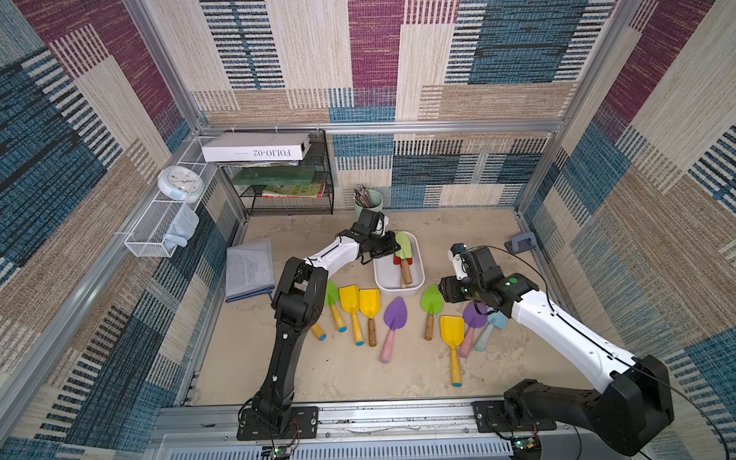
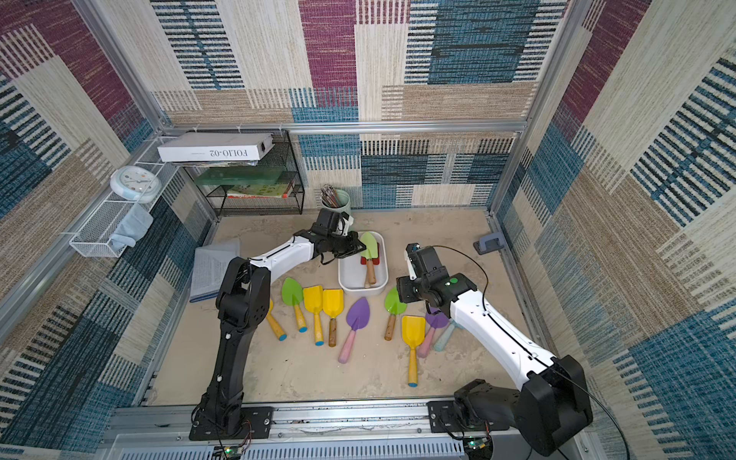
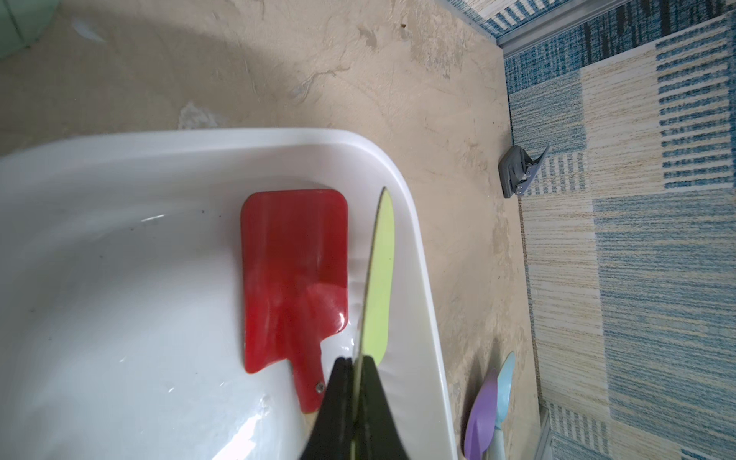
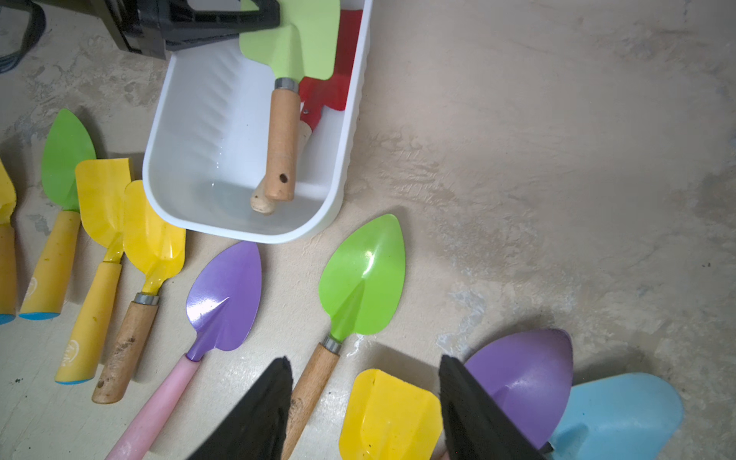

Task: Put the shovel into the storage box
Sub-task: Place the shovel in the storage box.

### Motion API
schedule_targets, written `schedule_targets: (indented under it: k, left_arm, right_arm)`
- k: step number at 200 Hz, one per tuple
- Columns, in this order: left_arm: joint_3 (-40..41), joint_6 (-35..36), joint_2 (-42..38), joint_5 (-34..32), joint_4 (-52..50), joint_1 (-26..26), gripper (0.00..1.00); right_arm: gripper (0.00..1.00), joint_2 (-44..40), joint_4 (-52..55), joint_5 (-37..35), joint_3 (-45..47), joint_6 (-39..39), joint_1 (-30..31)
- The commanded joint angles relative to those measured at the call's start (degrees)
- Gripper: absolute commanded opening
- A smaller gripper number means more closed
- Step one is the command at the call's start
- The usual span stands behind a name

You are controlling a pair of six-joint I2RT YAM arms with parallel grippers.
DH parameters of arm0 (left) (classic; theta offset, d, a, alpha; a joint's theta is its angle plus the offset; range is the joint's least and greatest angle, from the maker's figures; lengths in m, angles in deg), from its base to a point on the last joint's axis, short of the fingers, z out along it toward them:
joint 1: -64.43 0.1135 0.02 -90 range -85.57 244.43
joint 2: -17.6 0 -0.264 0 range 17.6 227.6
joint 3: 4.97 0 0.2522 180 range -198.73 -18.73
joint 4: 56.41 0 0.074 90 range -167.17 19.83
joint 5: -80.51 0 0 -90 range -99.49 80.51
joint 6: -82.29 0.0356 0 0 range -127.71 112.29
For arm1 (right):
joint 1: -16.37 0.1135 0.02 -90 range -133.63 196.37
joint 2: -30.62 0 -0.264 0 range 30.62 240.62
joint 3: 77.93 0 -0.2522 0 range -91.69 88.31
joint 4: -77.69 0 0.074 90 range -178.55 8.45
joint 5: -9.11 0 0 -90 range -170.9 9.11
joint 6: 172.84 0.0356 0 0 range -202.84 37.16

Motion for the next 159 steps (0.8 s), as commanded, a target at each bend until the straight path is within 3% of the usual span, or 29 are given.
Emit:
schedule_targets:
  k: [1,136,159]
  left_arm:
    - [-0.5,-0.4,0.9,1.1,1.3,-0.5,0.00]
    - [-4.3,1.2,4.7,-1.6,-4.1,-1.1,0.00]
    - [-4.7,1.5,4.8,-2.5,-5.3,-1.1,0.14]
  right_arm:
    - [0.63,0.3,-1.2,0.2,0.0,0.2,0.0]
    - [0.63,0.8,-1.9,1.1,0.0,0.1,0.1]
    - [0.63,0.9,-1.9,1.2,0.0,0.0,0.1]
